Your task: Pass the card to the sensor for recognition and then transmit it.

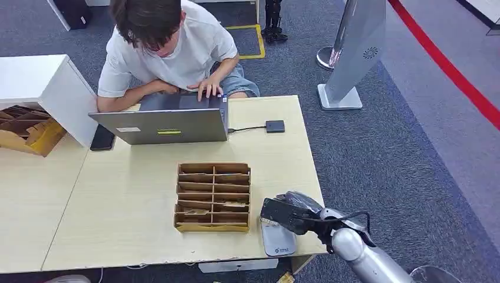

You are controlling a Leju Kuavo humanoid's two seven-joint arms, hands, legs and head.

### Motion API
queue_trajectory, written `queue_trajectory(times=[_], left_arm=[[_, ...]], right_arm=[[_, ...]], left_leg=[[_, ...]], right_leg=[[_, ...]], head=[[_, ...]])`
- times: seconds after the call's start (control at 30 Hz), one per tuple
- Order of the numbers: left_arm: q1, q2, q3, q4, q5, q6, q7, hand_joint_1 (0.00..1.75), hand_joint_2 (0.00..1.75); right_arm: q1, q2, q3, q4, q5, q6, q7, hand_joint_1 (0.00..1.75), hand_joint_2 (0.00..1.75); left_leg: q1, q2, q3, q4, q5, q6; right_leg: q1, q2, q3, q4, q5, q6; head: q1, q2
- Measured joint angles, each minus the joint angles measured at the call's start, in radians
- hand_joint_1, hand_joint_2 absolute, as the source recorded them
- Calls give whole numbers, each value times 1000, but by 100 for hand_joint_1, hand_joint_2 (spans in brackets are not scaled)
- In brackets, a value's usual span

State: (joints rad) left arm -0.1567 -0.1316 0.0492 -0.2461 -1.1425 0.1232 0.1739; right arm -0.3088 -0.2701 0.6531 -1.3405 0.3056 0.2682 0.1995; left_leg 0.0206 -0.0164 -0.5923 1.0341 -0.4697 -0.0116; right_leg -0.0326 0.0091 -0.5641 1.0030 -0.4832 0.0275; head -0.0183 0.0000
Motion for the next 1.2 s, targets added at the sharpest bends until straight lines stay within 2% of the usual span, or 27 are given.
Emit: queue_trajectory(times=[0.33,0.8,1.2], left_arm=[[0,0,0,0,-2,0,0,0,0],[0,0,0,0,-7,0,-1,0,0],[0,0,0,0,-12,-1,-1,0,0]], right_arm=[[-4,-3,6,2,-3,4,5,175,175],[-24,-48,39,7,-6,29,32,175,175],[-41,-58,61,19,-10,48,34,175,175]], left_leg=[[0,0,0,0,0,0],[0,0,0,0,0,0],[0,0,0,0,0,0]], right_leg=[[0,0,0,0,0,0],[0,0,0,0,0,0],[0,0,0,0,0,0]], head=[[0,0],[0,0],[0,0]])
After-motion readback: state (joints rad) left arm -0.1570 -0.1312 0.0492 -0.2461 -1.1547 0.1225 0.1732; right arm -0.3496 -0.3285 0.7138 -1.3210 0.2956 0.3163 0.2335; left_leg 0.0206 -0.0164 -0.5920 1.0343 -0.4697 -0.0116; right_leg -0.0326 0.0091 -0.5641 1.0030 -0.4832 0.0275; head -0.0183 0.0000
